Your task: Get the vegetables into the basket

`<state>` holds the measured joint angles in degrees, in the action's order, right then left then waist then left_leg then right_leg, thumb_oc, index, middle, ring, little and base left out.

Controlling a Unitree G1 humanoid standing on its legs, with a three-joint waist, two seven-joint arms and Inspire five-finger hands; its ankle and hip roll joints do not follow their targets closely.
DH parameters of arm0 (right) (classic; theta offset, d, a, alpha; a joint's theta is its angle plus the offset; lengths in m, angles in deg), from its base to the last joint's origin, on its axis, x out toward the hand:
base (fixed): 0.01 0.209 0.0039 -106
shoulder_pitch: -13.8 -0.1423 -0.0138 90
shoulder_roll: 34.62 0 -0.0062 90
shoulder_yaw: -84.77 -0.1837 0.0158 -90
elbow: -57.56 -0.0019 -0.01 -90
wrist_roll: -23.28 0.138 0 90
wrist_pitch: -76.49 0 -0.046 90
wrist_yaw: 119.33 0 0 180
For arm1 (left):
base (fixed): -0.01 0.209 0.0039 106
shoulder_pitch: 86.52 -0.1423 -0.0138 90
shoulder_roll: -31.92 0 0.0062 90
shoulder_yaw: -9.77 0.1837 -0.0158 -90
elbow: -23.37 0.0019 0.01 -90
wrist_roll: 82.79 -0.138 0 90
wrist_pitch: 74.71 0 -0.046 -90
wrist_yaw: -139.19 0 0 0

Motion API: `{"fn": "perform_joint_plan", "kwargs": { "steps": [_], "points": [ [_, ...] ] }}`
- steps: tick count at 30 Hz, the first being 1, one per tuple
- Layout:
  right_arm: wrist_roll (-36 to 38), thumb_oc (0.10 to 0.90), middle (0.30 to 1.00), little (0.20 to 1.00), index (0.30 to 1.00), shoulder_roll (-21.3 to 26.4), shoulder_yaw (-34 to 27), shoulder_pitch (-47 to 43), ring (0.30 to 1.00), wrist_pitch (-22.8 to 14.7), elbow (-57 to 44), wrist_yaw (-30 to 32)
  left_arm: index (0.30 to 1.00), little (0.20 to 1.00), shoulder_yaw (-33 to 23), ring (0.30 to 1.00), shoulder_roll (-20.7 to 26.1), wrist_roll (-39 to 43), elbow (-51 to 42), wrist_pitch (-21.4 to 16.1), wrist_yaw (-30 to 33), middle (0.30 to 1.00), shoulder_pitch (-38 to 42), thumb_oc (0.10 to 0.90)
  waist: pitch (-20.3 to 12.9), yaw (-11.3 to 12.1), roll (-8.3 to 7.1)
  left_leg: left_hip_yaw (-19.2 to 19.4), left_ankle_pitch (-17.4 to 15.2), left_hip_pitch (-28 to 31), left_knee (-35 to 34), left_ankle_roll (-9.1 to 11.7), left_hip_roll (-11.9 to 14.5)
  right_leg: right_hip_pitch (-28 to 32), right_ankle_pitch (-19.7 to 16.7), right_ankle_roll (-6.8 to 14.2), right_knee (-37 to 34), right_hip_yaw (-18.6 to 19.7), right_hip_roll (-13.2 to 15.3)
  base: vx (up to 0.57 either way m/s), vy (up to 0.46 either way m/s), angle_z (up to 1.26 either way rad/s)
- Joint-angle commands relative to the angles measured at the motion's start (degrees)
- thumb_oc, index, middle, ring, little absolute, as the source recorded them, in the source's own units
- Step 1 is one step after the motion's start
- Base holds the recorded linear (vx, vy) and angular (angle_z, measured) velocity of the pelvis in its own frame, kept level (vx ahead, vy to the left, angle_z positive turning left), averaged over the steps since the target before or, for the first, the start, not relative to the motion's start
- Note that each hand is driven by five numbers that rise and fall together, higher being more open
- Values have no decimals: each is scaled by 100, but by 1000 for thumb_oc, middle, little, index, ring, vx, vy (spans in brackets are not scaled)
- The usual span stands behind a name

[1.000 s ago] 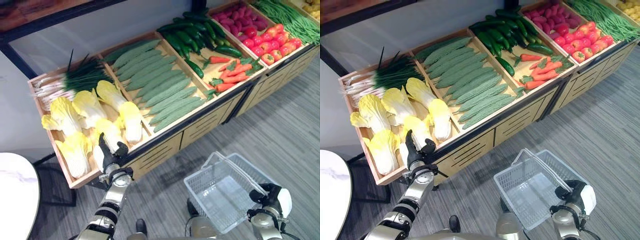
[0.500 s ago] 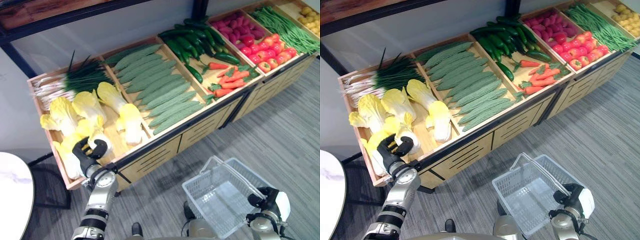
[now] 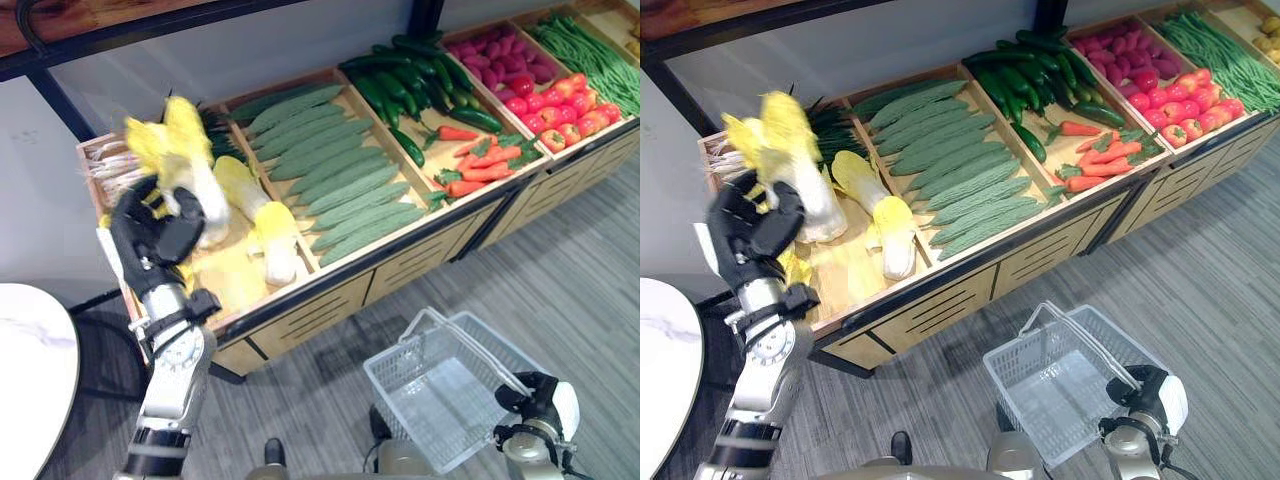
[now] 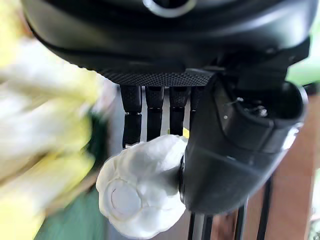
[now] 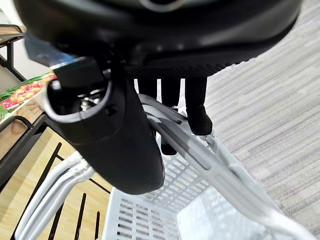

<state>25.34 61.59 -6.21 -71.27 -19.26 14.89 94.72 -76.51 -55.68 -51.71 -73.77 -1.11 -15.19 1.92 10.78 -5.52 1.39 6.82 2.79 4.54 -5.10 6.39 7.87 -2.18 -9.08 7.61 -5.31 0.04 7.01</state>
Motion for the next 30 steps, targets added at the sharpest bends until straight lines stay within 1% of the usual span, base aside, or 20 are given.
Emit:
{"fn": "perform_joint_plan", "kwargs": {
  "steps": [1, 2, 3, 5, 6, 9, 16, 17, 18, 19, 20, 21, 22, 23, 25, 26, 27, 28, 29, 30],
  "points": [
    [-44, 400, 300, 300, 300, 187, -266, -338, 300, -381, -310, -232, 300, 300, 9, 300, 270, 1689, -378, -422, -1787, 300, 304, 400, -211, -1, -314, -61, -274, 66, 10, 172, 148, 356, 614, 385, 31, -305, 427, 0, 0, 0],
    [-173, 400, 300, 300, 300, 186, -338, -283, 300, -376, -337, -385, 300, 300, 171, 300, 216, 2066, -91, -177, -2414, 300, 69, 400, -208, -4, -311, -54, -288, 97, 10, 156, 129, 376, 618, 388, 31, -281, 427, 0, 0, 0],
    [-196, 400, 300, 300, 300, 179, -365, -270, 300, -380, -374, -406, 300, 300, 184, 300, 174, 2173, 76, -113, -2546, 300, 3, 400, -212, -3, -309, -46, -294, 108, 10, 151, 126, 380, 621, 392, 31, -277, 426, 0, 0, 0],
    [-197, 400, 300, 300, 300, 179, -367, -266, 300, -378, -377, -407, 300, 300, 185, 300, 174, 2179, 84, -116, -2555, 300, 5, 400, -213, -2, -309, -45, -295, 110, 10, 151, 126, 380, 622, 392, 31, -276, 425, 0, 0, 0],
    [-210, 400, 300, 300, 300, 187, -454, -257, 300, -394, -334, -428, 300, 300, 177, 300, 124, 2279, 122, -101, -2704, 300, -90, 400, -211, 7, -295, -36, -303, 122, 10, 138, 113, 388, 624, 395, 31, -265, 433, 0, 0, 0],
    [-235, 400, 300, 300, 300, 181, -537, -238, 300, -402, -286, -420, 300, 300, 161, 300, 62, 2484, 145, -40, -2892, 300, -194, 400, -205, 11, -289, -9, -319, 157, 10, 111, 92, 417, 632, 400, 31, -245, 452, 6, 11, -1],
    [-145, 400, 300, 300, 300, 172, -687, -236, 300, -423, -199, -438, 300, 300, 121, 300, 79, 2513, 189, -45, -2995, 300, -135, 400, -157, 38, -322, 42, -329, 290, 20, 18, -11, 512, 638, 444, 60, -247, 545, 10, 43, -1],
    [-124, 400, 300, 300, 300, 169, -730, -224, 300, -419, -232, -446, 300, 300, 110, 300, 120, 2508, 189, -50, -3015, 300, -88, 400, -112, 46, -357, 49, -404, 199, 224, -24, -71, 449, 643, 460, 190, -210, 605, -20, 45, 0],
    [-124, 400, 300, 300, 300, 169, -730, -224, 300, -419, -232, -446, 300, 300, 110, 300, 120, 2508, 189, -50, -3015, 300, -88, 400, -114, 47, -357, 49, -405, 194, 228, -25, -71, 445, 643, 461, 192, -209, 605, -59, 120, -1],
    [-86, 400, 300, 300, 300, 185, -779, -275, 300, -405, -230, -435, 300, 300, 110, 300, 182, 2500, 162, -68, -3035, 300, -6, 400, -43, 49, -393, 83, -555, 69, 529, -102, -134, 273, 633, 517, 431, -142, 695, -41, 77, -3],
    [-86, 400, 300, 300, 300, 184, -780, -278, 300, -405, -229, -435, 300, 300, 109, 300, 183, 2501, 164, -68, -3036, 300, -2, 400, -47, 57, -395, 90, -565, 54, 547, -104, -135, 255, 638, 518, 445, -131, 696, -72, 177, -13],
    [-61, 400, 300, 300, 300, 193, -779, -335, 300, -380, -207, -447, 300, 300, 175, 300, 245, 2470, 115, -99, -3041, 300, 91, 400, -4, 49, -419, 165, -670, 4, 699, -169, -213, 93, 566, 593, 582, -29, 733, -57, 209, -36],
    [-67, 400, 300, 300, 300, 164, -771, -329, 300, -363, -293, -472, 300, 300, 240, 300, 271, 2452, 96, -118, -3028, 300, 187, 400, 31, 33, -458, 271, -724, 13, 711, -232, -310, -53, 334, 713, 691, 80, 809, -82, 262, -41],
    [-68, 400, 300, 300, 300, 140, -785, -313, 300, -354, -331, -485, 300, 300, 294, 300, 284, 2407, 98, -124, -3027, 300, 252, 400, 48, -14, -469, 347, -718, 37, 660, -252, -358, -154, 46, 739, 716, 152, 833, -67, 200, -37],
    [-72, 400, 300, 300, 300, 107, -785, -280, 300, -341, -452, -498, 300, 300, 315, 300, 284, 2386, 82, -147, -3007, 300, 303, 400, 65, -88, -485, 460, -703, 67, 560, -278, -432, -319, -414, 739, 670, 292, 847, -79, 138, -24],
    [-114, 400, 300, 300, 300, 86, -765, -271, 300, -313, -529, -493, 300, 300, 309, 300, 292, 2347, 104, -176, -2988, 300, 353, 400, 74, -100, -486, 536, -693, 58, 531, -301, -471, -417, -598, 739, 621, 365, 870, -111, 148, -27],
    [-166, 400, 300, 300, 300, 72, -729, -288, 300, -296, -584, -481, 300, 300, 325, 300, 320, 2304, 108, -201, -2960, 300, 402, 400, 99, -116, -485, 608, -696, 52, 521, -328, -500, -501, -713, 739, 575, 345, 926, -115, 155, -36],
    [-203, 400, 300, 300, 300, 54, -694, -297, 300, -289, -647, -473, 300, 300, 324, 300, 344, 2261, 128, -215, -2939, 300, 437, 400, 117, -104, -481, 691, -725, 61, 528, -360, -512, -555, -703, 739, 534, 270, 966, -119, 171, -77],
    [-257, 400, 300, 300, 300, 36, -655, -300, 300, -284, -714, -475, 300, 300, 338, 300, 385, 2184, 141, -215, -2918, 300, 462, 400, 152, -75, -486, 805, -765, 68, 576, -403, -532, -614, -638, 739, 582, -8, 1039, -123, 171, -88],
    [-276, 400, 300, 300, 300, 29, -608, -300, 300, -281, -739, -498, 300, 300, 309, 300, 394, 2144, 158, -217, -2904, 300, 480, 400, 193, -36, -487, 889, -792, 69, 609, -442, -544, -606, -477, 739, 670, -292, 1094, -136, 155, -98]
  ]
}}
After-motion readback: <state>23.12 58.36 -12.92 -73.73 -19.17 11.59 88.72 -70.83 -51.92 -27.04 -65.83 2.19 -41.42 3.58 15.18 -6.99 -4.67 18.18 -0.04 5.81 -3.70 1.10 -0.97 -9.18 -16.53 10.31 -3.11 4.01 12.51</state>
